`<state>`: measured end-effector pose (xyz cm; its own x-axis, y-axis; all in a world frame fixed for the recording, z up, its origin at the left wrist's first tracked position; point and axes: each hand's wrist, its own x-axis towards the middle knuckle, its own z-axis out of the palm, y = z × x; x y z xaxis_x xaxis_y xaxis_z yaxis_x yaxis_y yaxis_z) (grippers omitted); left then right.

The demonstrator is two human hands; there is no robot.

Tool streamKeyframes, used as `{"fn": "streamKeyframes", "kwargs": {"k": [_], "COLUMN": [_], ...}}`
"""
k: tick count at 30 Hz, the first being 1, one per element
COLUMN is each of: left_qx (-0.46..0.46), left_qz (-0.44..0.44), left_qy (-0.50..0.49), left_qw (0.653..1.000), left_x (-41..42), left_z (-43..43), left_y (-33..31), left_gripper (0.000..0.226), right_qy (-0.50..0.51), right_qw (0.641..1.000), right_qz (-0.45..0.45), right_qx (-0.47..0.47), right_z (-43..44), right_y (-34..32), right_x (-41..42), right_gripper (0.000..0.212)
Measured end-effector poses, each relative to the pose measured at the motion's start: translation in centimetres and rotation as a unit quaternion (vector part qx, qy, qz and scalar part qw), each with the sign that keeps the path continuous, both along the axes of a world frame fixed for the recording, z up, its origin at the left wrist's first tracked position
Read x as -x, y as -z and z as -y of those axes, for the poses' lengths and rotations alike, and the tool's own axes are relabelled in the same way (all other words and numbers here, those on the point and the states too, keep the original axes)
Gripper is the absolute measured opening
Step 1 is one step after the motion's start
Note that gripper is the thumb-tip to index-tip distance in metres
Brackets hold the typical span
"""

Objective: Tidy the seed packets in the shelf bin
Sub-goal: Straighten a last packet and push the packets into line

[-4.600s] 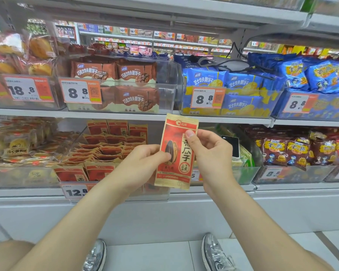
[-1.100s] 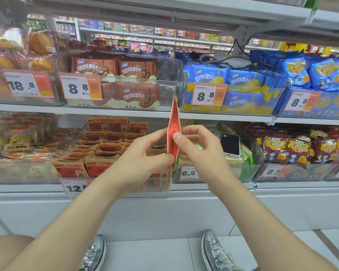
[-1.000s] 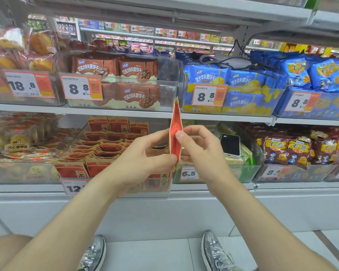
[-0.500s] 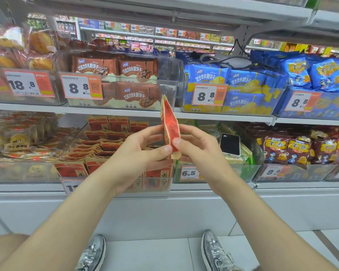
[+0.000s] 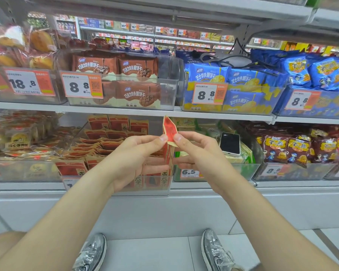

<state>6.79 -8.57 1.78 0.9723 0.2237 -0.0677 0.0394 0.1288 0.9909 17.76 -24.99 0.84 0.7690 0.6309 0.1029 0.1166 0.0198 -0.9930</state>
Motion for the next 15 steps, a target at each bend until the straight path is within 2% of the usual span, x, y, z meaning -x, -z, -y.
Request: {"fn": "streamKeyframes", "kwargs": {"k": [8, 13, 15], "left_qx": [-0.028, -0.068, -0.101], "left_qz": [-0.031, -0.028, -0.022], "left_qy": [-0.013, -0.060, -0.077], "left_qw": [0.999, 0.996, 0.992], "left_x": [-0.25, -0.29, -0.31], "left_z": [0.30, 0.37, 0.19], "left_y": [-0.41, 0.04, 0.34], "left_gripper": [0.051, 0.067, 0.078], "right_qy": [0.001, -0.020, -0.034], "right_qw": [1.000, 1.000, 0.999], "right_qz": [-0.009, 0.022, 0.035], "right_qx": [0.013, 0.003, 0.010], "right_z": [-0.11, -0.16, -0.33], "right_y": [-0.06, -0.02, 0.20], "right_x": [0.15, 0.37, 0.14], "right_gripper": [0.038, 0.057, 0.049]}}
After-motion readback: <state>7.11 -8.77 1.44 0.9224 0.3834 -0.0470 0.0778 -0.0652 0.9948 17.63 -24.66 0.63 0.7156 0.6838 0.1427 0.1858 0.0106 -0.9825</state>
